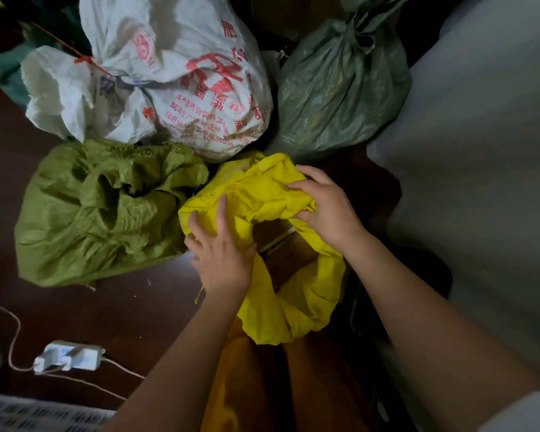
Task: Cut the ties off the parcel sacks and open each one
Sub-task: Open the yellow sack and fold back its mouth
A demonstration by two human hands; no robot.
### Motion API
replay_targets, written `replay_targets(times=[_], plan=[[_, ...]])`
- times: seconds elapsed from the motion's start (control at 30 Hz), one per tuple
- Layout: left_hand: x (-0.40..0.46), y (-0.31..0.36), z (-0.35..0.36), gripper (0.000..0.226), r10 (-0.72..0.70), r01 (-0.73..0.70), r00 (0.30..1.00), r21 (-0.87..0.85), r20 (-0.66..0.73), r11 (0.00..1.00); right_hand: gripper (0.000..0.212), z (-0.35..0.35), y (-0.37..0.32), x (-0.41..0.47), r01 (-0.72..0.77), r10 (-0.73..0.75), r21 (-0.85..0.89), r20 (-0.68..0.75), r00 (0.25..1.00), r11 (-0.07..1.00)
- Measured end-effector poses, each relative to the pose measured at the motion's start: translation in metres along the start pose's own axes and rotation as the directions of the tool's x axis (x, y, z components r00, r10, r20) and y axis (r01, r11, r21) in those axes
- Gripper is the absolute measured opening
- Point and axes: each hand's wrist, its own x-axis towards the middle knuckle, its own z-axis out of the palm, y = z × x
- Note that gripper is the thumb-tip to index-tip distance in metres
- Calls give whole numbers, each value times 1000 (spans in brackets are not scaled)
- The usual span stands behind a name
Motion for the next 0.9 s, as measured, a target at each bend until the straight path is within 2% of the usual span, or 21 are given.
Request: replay_targets(times=[0.1, 0.2, 0.33, 0.5, 0.67, 0.9], plan=[[-4, 4, 4, 89, 77, -76, 997, -322, -7, 944, 57, -4, 2, -1, 5, -6, 23, 46, 999, 1000], [8, 16, -5, 78, 156, -151, 987, -469, -29, 870, 57, -12, 1, -2, -39, 34, 78, 59, 998, 996], [35, 31, -33, 67, 253, -235, 967, -509, -34, 828, 51, -30, 0, -9, -216, 185, 242, 143, 972, 946], [50, 48, -55, 66, 369, -286, 927, -517, 63, 807, 78, -43, 3, -17, -423, 338, 331, 285, 897, 844], [53, 63, -63, 62, 471, -357, 876, -523, 100, 774, 85, -47, 2, -32, -527, 381, 454, 378, 844, 718], [57, 76, -74, 67, 540, -418, 826, -465, 163, 780, 114, -52, -2, -52, -619, 410, 537, 466, 784, 573]])
